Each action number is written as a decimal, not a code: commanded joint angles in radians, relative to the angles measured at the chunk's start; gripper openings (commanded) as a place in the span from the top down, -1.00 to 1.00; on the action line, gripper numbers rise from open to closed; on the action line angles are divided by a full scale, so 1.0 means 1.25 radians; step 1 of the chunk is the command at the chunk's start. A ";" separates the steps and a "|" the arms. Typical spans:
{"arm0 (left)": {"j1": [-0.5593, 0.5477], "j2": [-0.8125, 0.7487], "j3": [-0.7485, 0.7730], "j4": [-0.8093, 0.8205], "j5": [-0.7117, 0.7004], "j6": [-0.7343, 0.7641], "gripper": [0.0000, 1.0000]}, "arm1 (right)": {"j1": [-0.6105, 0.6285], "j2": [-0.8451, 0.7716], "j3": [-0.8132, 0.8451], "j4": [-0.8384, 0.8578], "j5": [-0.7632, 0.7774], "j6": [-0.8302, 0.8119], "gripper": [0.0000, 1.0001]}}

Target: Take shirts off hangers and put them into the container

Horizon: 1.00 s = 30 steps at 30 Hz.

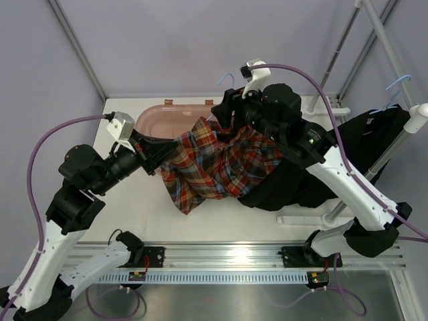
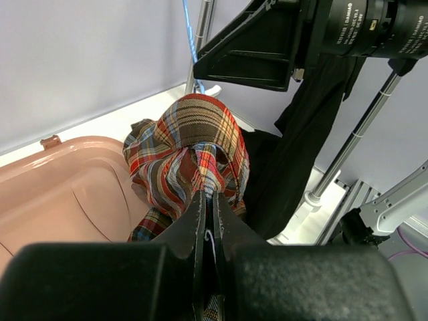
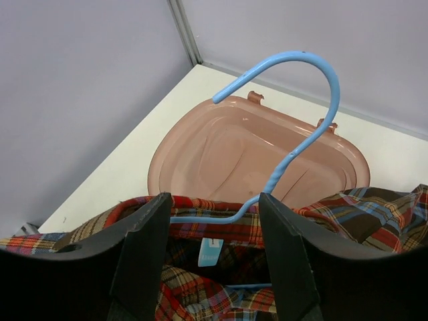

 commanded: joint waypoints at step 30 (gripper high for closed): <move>-0.001 -0.043 -0.005 0.041 0.049 -0.030 0.75 | -0.072 -0.026 -0.025 0.081 -0.051 0.032 1.00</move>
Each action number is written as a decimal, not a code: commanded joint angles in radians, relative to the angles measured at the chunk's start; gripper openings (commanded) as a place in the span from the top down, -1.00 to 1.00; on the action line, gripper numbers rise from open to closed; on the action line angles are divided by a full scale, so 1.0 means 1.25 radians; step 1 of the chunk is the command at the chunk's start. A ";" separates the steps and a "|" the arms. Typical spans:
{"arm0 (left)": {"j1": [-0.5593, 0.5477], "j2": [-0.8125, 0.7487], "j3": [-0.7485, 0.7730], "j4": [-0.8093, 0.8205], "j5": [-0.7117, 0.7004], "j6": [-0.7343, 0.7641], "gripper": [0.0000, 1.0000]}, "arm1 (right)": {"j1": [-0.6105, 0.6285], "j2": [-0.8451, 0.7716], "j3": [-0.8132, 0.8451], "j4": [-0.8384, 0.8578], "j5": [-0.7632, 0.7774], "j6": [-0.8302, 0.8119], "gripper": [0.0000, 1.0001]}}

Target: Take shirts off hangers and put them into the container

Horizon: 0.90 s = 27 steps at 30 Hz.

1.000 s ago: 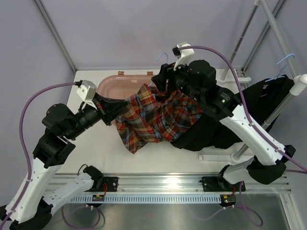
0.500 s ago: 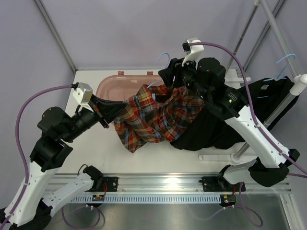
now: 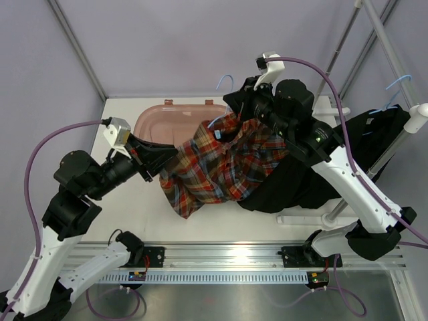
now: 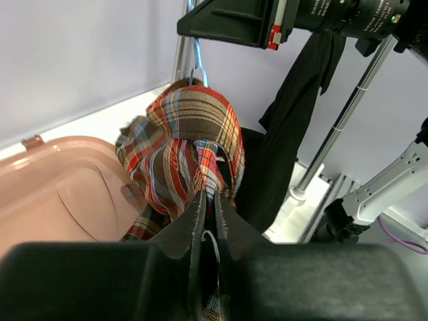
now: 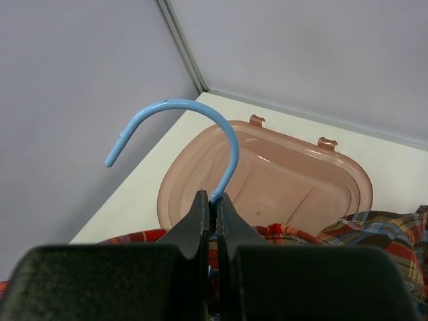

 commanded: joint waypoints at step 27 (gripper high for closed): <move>0.001 -0.146 -0.241 0.089 0.083 -0.104 -0.09 | -0.010 0.066 0.203 -0.125 0.076 -0.099 1.00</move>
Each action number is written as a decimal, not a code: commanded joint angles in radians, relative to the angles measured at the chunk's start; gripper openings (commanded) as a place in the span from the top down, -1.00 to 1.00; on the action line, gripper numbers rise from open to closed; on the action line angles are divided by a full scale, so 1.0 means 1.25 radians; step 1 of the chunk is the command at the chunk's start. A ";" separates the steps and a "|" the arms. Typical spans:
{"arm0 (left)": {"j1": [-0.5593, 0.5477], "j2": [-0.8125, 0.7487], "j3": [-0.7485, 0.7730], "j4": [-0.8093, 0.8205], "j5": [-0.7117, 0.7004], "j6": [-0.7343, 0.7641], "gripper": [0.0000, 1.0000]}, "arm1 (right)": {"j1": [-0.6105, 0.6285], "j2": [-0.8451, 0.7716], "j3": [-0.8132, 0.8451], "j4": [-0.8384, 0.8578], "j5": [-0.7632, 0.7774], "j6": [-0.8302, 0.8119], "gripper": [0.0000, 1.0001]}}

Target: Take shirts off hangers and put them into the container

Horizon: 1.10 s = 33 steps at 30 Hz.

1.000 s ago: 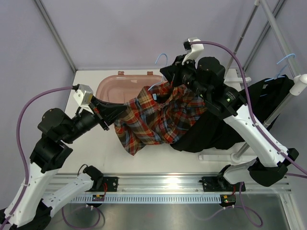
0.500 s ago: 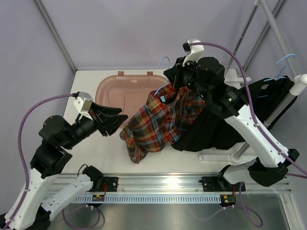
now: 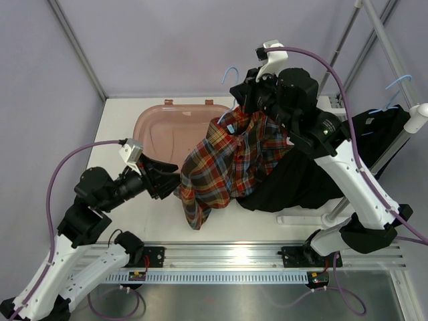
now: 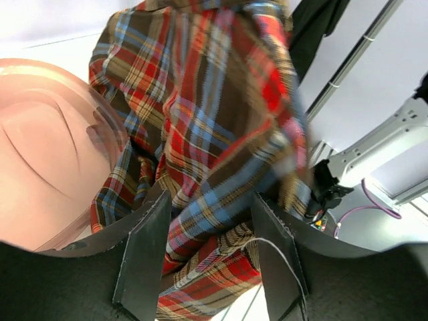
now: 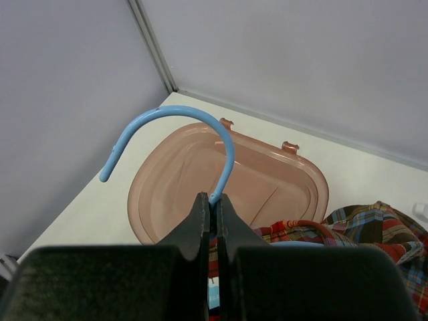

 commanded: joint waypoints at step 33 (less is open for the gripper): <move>0.000 -0.009 -0.055 0.108 0.021 0.006 0.10 | -0.010 0.053 0.110 -0.042 0.045 -0.031 1.00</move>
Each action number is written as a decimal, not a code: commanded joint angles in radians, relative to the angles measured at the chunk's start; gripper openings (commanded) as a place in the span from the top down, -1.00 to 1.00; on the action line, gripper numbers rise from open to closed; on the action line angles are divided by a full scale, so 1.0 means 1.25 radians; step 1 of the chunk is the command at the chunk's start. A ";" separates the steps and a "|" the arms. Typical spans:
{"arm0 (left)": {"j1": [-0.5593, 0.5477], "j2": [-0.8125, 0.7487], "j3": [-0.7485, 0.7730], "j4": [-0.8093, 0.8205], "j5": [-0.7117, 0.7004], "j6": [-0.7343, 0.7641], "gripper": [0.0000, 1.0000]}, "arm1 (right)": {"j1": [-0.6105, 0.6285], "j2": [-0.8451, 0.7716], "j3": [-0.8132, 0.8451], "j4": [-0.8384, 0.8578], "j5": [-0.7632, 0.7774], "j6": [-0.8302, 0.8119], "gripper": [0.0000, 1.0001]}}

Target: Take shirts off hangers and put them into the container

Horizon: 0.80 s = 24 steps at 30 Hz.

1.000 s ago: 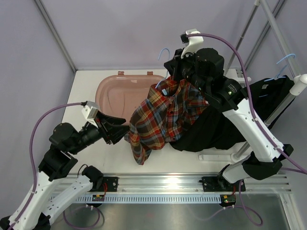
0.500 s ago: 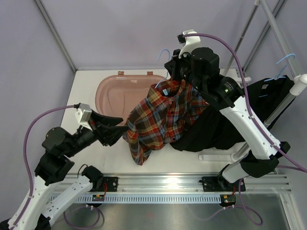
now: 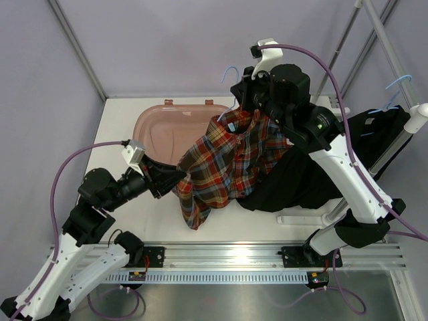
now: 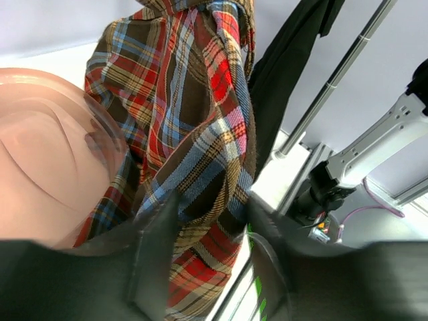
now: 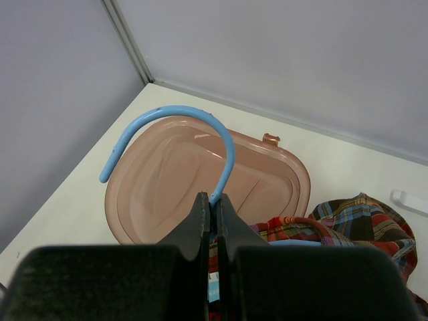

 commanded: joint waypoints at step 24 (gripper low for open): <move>0.001 -0.238 -0.007 -0.121 -0.220 -0.036 1.00 | -0.120 -0.023 0.106 -0.127 0.270 0.114 1.00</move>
